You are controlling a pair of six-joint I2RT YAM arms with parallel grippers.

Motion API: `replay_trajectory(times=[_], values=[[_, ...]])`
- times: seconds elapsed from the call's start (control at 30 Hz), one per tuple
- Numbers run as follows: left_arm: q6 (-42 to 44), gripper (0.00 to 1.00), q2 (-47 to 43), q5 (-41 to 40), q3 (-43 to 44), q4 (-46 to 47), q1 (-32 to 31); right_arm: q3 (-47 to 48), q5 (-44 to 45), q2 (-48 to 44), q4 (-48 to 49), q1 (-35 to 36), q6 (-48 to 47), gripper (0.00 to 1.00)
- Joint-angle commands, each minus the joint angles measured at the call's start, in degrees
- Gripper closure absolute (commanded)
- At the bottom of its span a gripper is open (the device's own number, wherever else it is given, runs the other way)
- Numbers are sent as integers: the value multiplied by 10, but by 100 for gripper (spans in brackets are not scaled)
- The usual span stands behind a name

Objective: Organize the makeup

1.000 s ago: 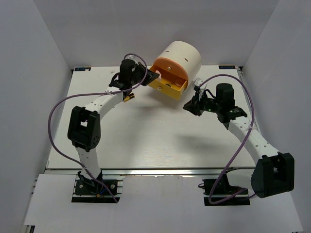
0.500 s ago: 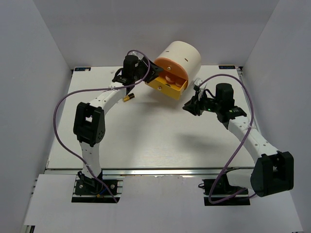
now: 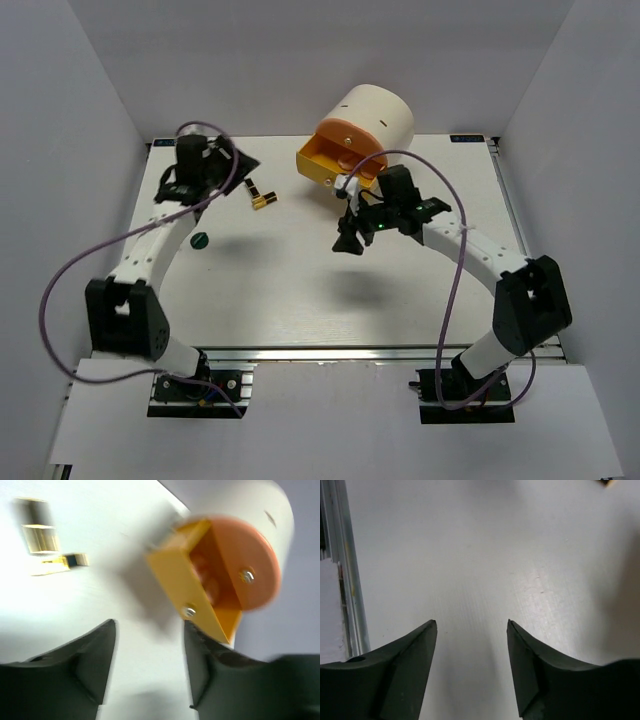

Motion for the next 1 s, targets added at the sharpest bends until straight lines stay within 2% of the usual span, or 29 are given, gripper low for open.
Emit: replay_trajectory(times=[0.0, 0.07, 0.1, 0.2, 0.4, 0.83, 0.97], values=[[50, 31, -113, -62, -82, -83, 62, 55, 36, 42, -58, 39, -10, 35], [68, 25, -147, -90, -105, -119, 82, 78, 54, 62, -77, 50, -9, 32], [71, 25, -153, -121, -121, -152, 88, 101, 66, 81, -86, 58, -11, 30], [63, 25, -157, -147, -150, -201, 107, 134, 77, 113, -108, 63, -6, 26], [41, 25, -108, -177, -178, -215, 143, 155, 80, 119, -109, 65, 4, 26], [102, 25, 77, -219, -75, -209, 179, 83, 100, 66, -95, 65, -7, 26], [107, 24, 100, -221, -70, -207, 185, 82, 103, 64, -95, 65, -9, 26]])
